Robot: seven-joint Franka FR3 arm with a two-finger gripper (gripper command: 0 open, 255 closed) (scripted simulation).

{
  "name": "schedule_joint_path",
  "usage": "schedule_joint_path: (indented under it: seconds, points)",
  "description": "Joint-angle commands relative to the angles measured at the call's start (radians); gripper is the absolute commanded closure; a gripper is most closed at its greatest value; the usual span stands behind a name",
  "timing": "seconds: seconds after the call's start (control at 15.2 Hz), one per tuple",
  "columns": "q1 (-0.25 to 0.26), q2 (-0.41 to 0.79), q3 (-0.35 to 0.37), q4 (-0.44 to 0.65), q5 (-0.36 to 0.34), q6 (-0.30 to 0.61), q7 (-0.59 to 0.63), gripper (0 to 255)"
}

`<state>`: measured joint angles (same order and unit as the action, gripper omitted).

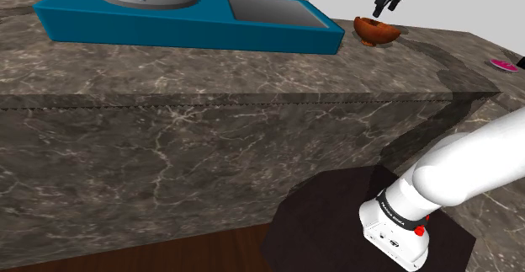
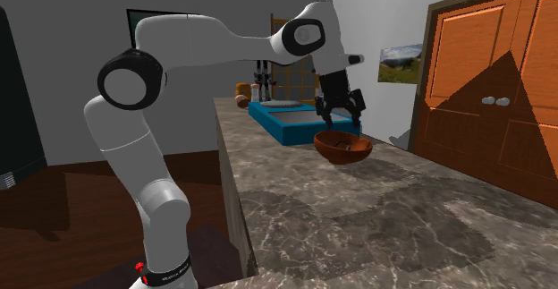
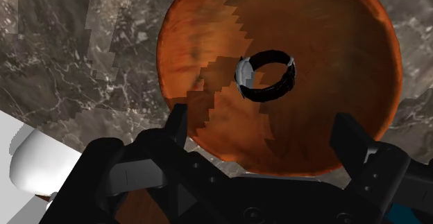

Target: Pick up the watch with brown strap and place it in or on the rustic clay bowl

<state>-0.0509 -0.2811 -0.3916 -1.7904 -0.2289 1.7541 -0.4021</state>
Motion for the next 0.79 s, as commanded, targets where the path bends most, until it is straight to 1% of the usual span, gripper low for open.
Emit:
schedule_joint_path:
  seconds: [0.0,0.2,0.73]
  points:
    - [0.002,0.002,0.004,0.035,0.002,-0.034,-0.001,0]
    - [0.007,0.014,0.015,0.141,0.008,-0.129,-0.007,0]
    - [0.007,0.014,0.015,0.141,0.008,-0.129,-0.007,0]
